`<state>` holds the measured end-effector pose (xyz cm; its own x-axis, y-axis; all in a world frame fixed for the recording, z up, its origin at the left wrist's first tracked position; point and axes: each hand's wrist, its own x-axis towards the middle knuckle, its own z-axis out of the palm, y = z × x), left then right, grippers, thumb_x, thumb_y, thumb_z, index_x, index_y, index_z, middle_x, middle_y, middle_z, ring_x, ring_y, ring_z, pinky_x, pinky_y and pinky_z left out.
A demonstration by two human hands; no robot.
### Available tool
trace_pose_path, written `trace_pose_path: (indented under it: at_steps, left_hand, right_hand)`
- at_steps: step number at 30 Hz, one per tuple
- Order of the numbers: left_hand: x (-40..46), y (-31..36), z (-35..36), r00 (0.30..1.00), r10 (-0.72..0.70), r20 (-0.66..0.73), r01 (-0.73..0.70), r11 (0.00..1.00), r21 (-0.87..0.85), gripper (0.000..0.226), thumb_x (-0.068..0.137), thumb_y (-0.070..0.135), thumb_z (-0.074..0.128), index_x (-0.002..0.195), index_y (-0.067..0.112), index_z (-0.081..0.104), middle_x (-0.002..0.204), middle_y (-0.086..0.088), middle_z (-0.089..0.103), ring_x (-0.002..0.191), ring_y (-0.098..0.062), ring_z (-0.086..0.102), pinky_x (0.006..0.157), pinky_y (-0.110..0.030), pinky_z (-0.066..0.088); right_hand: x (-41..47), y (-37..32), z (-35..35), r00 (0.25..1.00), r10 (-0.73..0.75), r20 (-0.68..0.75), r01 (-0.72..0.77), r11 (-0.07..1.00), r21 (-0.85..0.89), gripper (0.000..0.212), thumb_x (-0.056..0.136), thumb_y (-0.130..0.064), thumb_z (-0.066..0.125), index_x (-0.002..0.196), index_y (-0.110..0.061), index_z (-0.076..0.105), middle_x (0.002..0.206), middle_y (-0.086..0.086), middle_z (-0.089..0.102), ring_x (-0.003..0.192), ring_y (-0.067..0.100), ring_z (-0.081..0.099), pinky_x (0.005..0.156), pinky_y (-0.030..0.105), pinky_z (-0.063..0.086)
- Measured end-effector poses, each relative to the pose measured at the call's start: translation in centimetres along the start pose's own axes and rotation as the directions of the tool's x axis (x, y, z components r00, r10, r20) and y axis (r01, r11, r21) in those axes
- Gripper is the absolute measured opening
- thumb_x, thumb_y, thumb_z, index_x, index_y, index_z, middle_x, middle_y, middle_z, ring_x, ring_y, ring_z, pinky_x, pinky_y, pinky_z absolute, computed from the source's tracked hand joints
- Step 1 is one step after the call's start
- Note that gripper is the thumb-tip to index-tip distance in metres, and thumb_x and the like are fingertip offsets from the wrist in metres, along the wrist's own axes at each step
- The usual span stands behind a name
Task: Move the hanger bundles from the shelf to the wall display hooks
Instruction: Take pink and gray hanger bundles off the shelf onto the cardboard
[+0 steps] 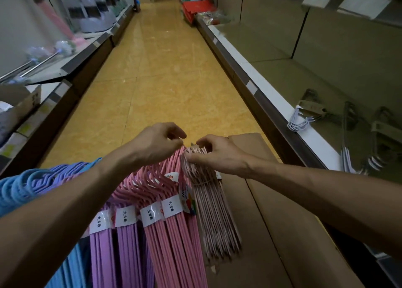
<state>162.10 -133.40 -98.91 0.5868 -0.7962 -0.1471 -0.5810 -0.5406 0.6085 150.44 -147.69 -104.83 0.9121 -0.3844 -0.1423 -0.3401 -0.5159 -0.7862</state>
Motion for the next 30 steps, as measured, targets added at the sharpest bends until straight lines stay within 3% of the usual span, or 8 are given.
trace_pose_path:
  at_steps: [4,8,13,18,20,24,28,30]
  left_hand:
    - [0.2,-0.3,1.1,0.968,-0.026,0.248,-0.001,0.994,0.108,0.043,0.096,0.027,0.059,0.137,0.023,0.047,0.133,-0.004,0.057,0.107,-0.017,0.06,0.079,-0.023,0.053]
    - [0.4,-0.8,1.0,0.966,-0.016,0.258,-0.013,0.994,0.11,0.052,0.091,0.032,0.066,0.139,0.025,0.046,0.135,-0.005,0.055,0.106,-0.017,0.062,0.084,-0.029,0.057]
    - [0.5,-0.6,1.9,0.973,-0.003,0.232,-0.09,0.917,0.388,0.076,0.083,0.042,0.074,0.146,0.029,0.035,0.136,-0.007,0.045,0.116,-0.024,0.053,0.098,-0.041,0.05]
    - [0.3,-0.8,2.2,0.981,-0.019,0.194,-0.096,0.82,0.565,0.064,0.083,0.042,0.073,0.137,0.021,0.046,0.121,-0.008,0.048,0.107,-0.024,0.053,0.097,-0.043,0.046]
    - [0.1,-1.2,1.9,0.98,-0.02,0.2,-0.097,0.824,0.558,0.062,0.081,0.043,0.075,0.133,0.021,0.05,0.117,-0.006,0.049,0.104,-0.023,0.053,0.096,-0.041,0.047]
    - [-0.4,-1.8,1.3,0.978,-0.016,0.21,-0.099,0.843,0.529,0.062,0.078,0.043,0.078,0.132,0.026,0.051,0.107,0.001,0.045,0.098,-0.019,0.053,0.086,-0.032,0.049]
    - [-0.2,-1.4,0.8,0.967,-0.073,0.245,-0.053,0.882,0.468,0.059,0.08,0.034,0.079,0.132,0.025,0.053,0.092,0.01,0.05,0.077,-0.006,0.054,0.058,-0.017,0.043]
    - [0.1,-1.0,0.6,0.958,-0.104,0.266,-0.034,0.883,0.468,0.06,0.08,0.035,0.078,0.134,0.025,0.052,0.091,0.011,0.054,0.076,-0.007,0.057,0.056,-0.017,0.043]
  right_hand:
    - [-0.3,1.3,0.1,0.994,0.087,-0.072,-0.058,0.942,0.331,0.053,0.094,-0.032,0.064,0.138,-0.006,0.05,0.129,0.004,0.057,0.119,0.018,0.055,0.097,0.034,0.053]
    - [-1.5,3.9,1.5,0.946,0.317,0.063,-0.319,0.885,0.338,0.021,0.104,-0.022,0.044,0.114,-0.012,0.06,0.122,0.01,0.062,0.112,0.026,0.06,0.093,0.042,0.054]
    - [-2.5,5.2,4.7,0.876,0.417,0.243,-0.483,0.75,0.452,0.044,0.105,-0.048,0.026,0.125,-0.025,0.057,0.116,0.007,0.067,0.106,0.023,0.063,0.083,0.035,0.049]
    - [-2.0,5.0,5.9,0.888,0.371,0.271,-0.459,0.743,0.488,0.047,0.104,-0.051,0.021,0.134,-0.031,0.052,0.13,0.002,0.06,0.119,0.02,0.056,0.104,0.042,0.044]
    - [-2.1,4.6,5.8,0.879,0.356,0.316,-0.473,0.724,0.501,0.044,0.106,-0.049,0.021,0.131,-0.03,0.051,0.122,0.0,0.062,0.108,0.015,0.059,0.083,0.03,0.052]
    - [-2.3,4.7,5.8,0.862,0.344,0.373,-0.501,0.696,0.515,0.041,0.106,-0.047,0.023,0.129,-0.029,0.052,0.107,-0.001,0.064,0.091,0.012,0.061,0.058,0.024,0.047]
    - [-2.1,4.8,6.4,0.853,0.326,0.406,-0.514,0.653,0.556,0.044,0.105,-0.049,0.026,0.131,-0.026,0.052,0.119,0.007,0.064,0.102,0.021,0.062,0.067,0.031,0.05]
    - [-1.9,4.7,6.8,0.852,0.315,0.417,-0.516,0.637,0.573,0.045,0.104,-0.052,0.026,0.131,-0.028,0.051,0.124,0.009,0.063,0.109,0.024,0.061,0.077,0.037,0.052]
